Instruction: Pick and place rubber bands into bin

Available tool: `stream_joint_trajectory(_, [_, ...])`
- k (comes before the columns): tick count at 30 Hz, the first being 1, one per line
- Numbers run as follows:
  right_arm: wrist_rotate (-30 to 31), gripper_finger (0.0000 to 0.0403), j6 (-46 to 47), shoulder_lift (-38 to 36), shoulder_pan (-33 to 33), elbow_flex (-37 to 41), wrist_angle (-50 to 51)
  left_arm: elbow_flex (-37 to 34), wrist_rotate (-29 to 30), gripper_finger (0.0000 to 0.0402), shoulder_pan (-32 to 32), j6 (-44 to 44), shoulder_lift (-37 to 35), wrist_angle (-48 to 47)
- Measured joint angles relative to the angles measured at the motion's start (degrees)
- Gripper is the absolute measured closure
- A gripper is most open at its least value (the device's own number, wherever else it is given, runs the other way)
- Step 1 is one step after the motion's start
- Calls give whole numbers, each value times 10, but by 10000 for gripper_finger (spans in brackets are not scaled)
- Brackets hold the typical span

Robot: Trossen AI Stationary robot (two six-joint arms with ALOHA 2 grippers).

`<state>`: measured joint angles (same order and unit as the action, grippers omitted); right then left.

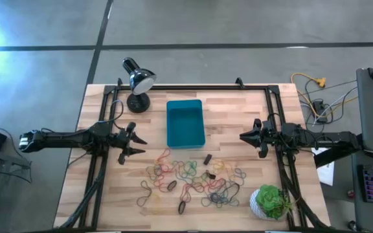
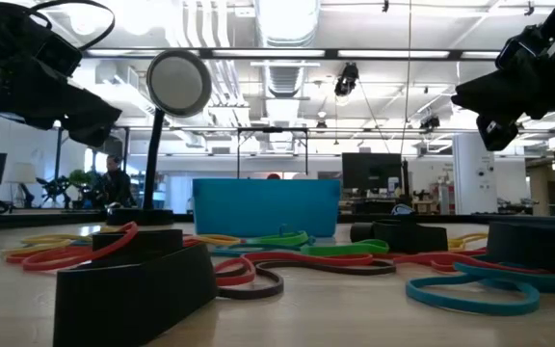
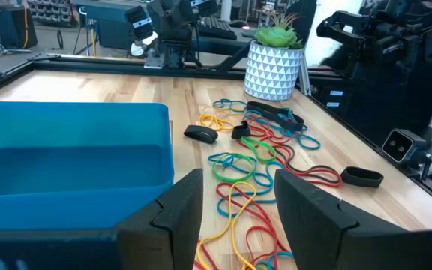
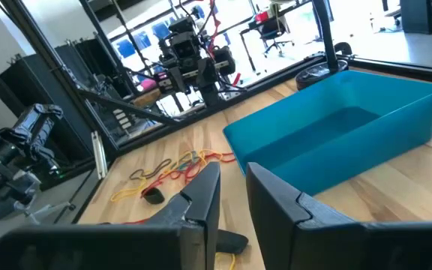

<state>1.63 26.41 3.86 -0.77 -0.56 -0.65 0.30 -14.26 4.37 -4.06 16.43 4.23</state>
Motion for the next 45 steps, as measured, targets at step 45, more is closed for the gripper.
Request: stream_joint_trajectory(45, [0, 339, -102, 0, 0, 0, -26, 0, -2, 250, -1, 131, 0, 2])
